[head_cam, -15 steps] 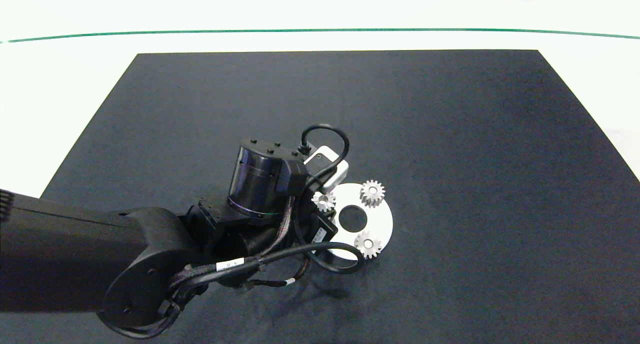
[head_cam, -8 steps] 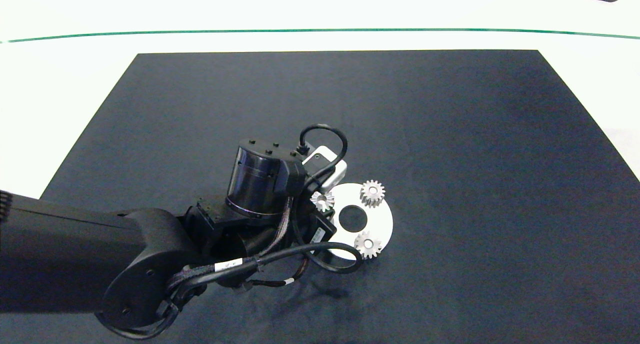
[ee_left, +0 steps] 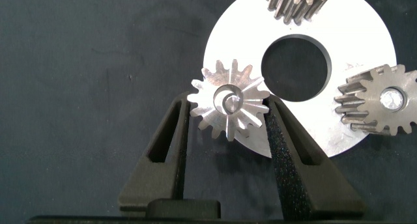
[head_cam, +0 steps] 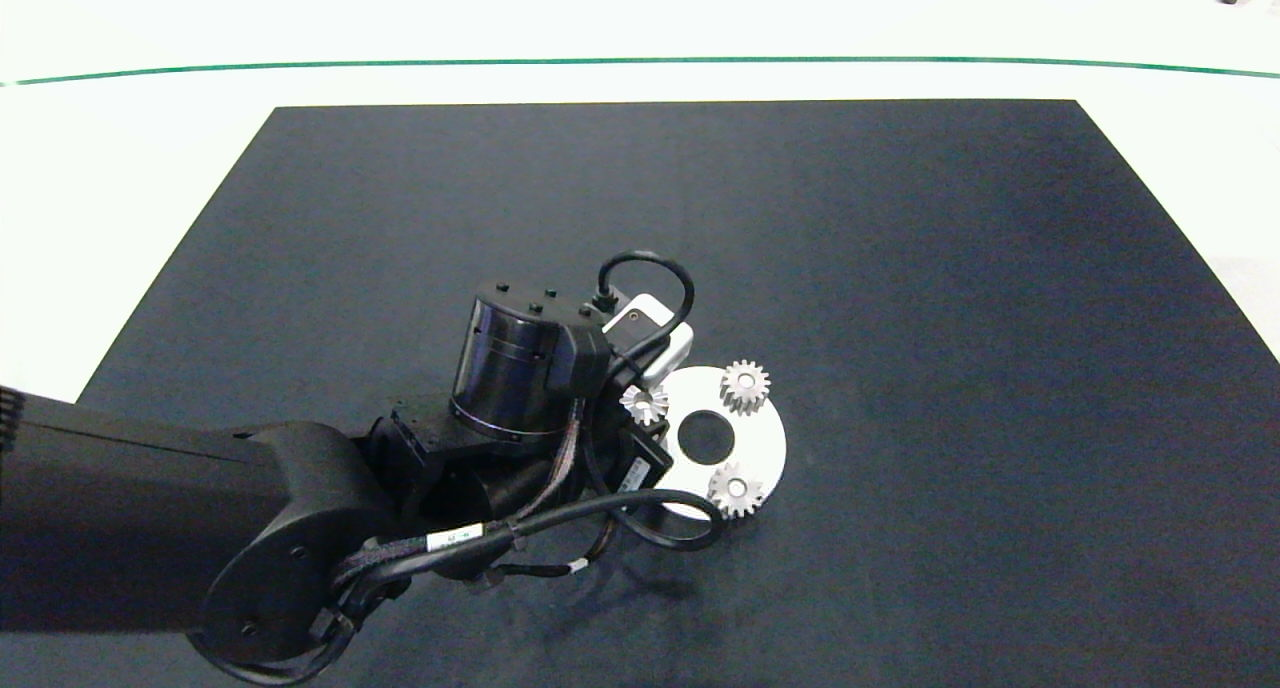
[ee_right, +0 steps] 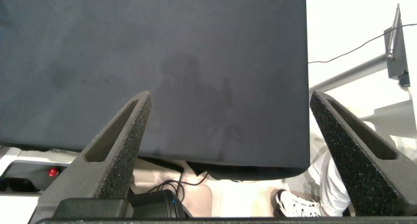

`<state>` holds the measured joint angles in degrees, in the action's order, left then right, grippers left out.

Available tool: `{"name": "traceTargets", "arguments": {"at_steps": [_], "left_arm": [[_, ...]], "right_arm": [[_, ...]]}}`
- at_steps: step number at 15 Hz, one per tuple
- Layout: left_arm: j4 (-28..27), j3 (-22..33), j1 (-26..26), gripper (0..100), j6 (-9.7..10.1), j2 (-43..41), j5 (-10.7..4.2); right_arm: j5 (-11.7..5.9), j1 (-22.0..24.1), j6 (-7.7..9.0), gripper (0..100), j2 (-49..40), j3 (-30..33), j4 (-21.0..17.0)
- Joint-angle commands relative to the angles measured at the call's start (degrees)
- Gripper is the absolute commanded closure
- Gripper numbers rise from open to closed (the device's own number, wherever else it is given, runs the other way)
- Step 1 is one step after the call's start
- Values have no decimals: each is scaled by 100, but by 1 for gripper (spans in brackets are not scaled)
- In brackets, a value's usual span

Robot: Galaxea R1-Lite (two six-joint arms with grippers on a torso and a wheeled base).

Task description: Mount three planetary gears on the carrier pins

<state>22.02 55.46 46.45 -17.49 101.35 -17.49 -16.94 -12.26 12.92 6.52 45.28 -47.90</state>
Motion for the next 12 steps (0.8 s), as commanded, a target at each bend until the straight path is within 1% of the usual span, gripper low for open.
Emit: {"name": "traceTargets", "arguments": {"at_steps": [1,11,12], "left_arm": [[31,0,14,100,-8,42,-8],[57,-17,-13,100,0,60,-26],[110,-17,-13,0,9,104,-26]], "right_arm": [[-2,-4,9,0,-2,-1,-27],[-11,-13,9,0,-2,-1,-27],[-11,-13,9,0,-2,-1,-18]]}}
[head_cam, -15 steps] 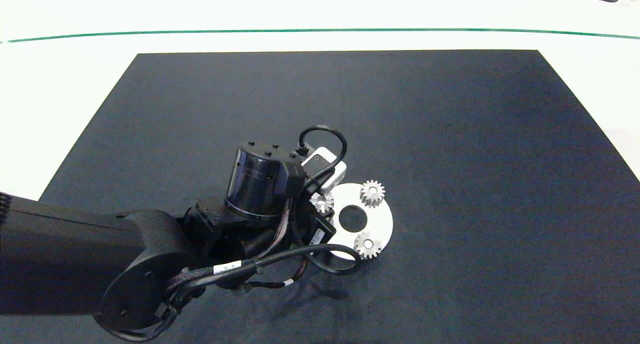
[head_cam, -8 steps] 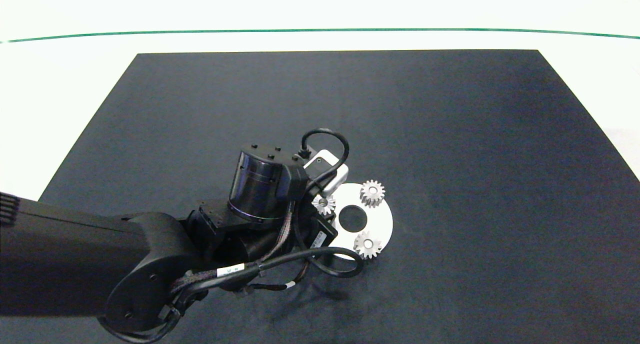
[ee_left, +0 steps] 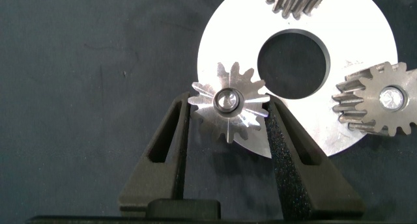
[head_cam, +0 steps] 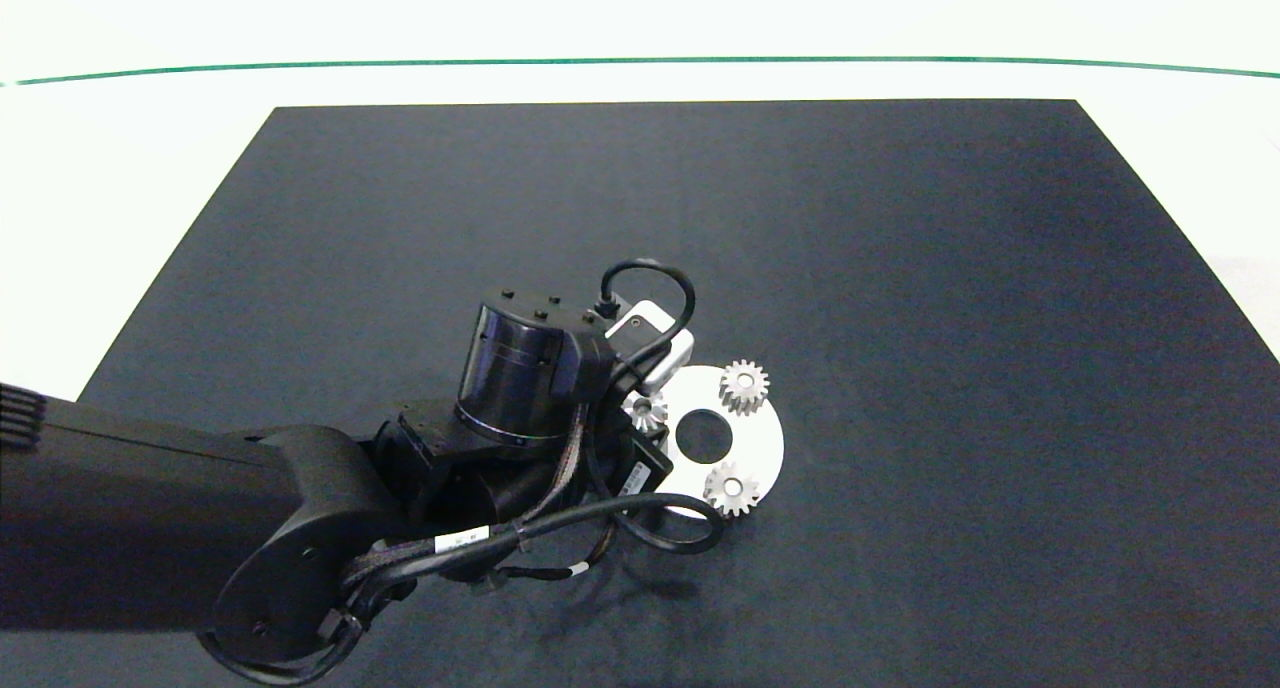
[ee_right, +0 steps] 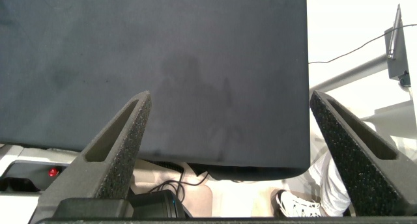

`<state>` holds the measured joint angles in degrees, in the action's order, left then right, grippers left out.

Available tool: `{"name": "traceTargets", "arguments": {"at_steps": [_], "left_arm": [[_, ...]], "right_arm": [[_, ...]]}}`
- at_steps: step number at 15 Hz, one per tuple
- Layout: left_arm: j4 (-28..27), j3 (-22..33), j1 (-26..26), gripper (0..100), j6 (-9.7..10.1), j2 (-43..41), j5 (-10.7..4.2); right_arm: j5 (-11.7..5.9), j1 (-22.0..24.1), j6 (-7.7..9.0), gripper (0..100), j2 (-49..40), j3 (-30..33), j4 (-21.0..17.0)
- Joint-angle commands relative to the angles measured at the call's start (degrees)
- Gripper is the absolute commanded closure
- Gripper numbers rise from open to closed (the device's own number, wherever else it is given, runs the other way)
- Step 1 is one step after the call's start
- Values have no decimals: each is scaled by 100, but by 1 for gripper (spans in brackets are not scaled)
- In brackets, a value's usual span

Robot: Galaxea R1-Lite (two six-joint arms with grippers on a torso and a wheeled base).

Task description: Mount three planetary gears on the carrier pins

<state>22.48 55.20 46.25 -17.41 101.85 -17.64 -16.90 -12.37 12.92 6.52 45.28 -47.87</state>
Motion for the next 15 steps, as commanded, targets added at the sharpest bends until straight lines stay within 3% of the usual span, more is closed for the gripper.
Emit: {"name": "traceTargets", "arguments": {"at_steps": [1,8,11,13,14,15], "left_arm": [[151,0,-2,0,-8,63,-11],[195,-9,16,0,-17,80,-11],[11,-176,16,0,-26,-579,-11],[-974,35,-125,0,-43,-1343,-11],[-1782,219,-485,0,-61,-1809,-11],[-2116,246,-661,0,-61,-2003,15]], "right_arm": [[-15,-2,9,0,-2,-1,-20],[-7,-2,9,0,-2,-1,-29],[-7,-72,9,0,25,16,-20],[2,-72,9,0,77,25,-12],[2,-72,9,0,95,34,6],[2,-72,9,0,95,43,6]]}}
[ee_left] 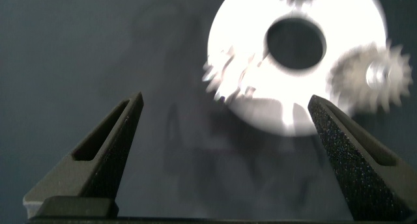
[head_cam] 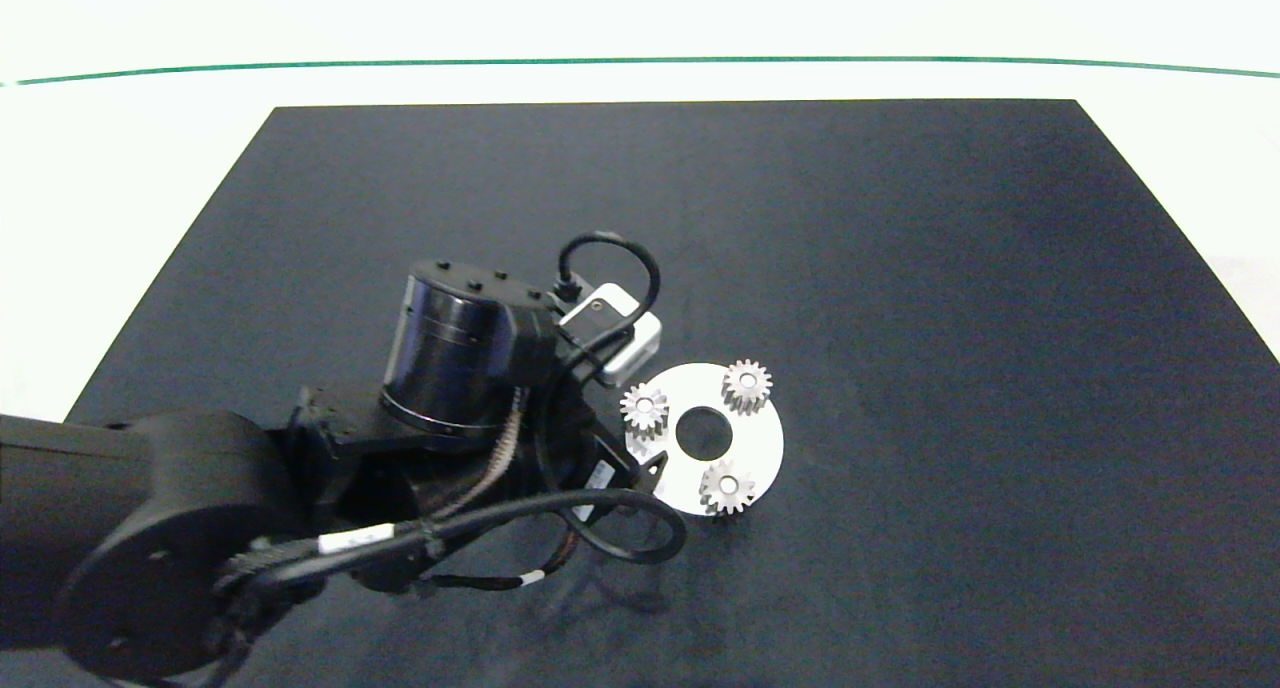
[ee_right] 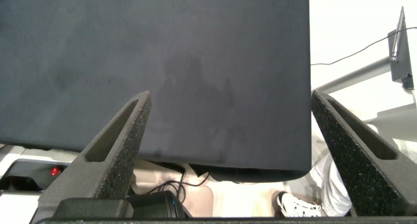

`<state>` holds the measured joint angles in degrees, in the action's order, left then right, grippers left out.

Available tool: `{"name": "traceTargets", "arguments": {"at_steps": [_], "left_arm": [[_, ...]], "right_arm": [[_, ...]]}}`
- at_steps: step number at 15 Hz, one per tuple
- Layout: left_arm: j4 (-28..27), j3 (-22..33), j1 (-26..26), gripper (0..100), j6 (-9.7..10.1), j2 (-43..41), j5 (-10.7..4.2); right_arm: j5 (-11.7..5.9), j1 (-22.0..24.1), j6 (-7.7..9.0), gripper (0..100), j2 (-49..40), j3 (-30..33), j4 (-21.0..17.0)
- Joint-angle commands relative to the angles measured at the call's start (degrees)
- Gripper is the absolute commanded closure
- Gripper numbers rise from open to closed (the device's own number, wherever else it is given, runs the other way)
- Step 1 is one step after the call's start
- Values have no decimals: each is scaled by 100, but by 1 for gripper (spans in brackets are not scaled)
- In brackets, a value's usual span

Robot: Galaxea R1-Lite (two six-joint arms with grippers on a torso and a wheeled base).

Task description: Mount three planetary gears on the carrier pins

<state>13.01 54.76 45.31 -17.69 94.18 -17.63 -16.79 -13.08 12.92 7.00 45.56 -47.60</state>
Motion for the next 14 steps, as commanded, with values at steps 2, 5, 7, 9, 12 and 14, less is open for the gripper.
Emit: {"name": "traceTargets", "arguments": {"at_steps": [2,5,7,9,12,14], "left_arm": [[-2303,-123,-1578,0,-24,-2906,286],[-3560,-334,-3266,0,73,-4672,286],[-4096,-510,-4294,0,196,-5630,321],[-4113,-1169,-4487,0,204,-6676,330],[-4131,-1846,-4487,0,204,-7977,304],[-4140,-2347,-4514,0,196,-8926,286]], "right_arm": [[-18,-54,9,0,74,147,-21],[0,122,0,0,513,234,-21],[0,614,-35,0,557,234,-21],[-18,816,-27,0,241,173,-91],[-18,965,-44,0,-216,182,-742],[193,1282,-9,0,-621,15,-829]]}}
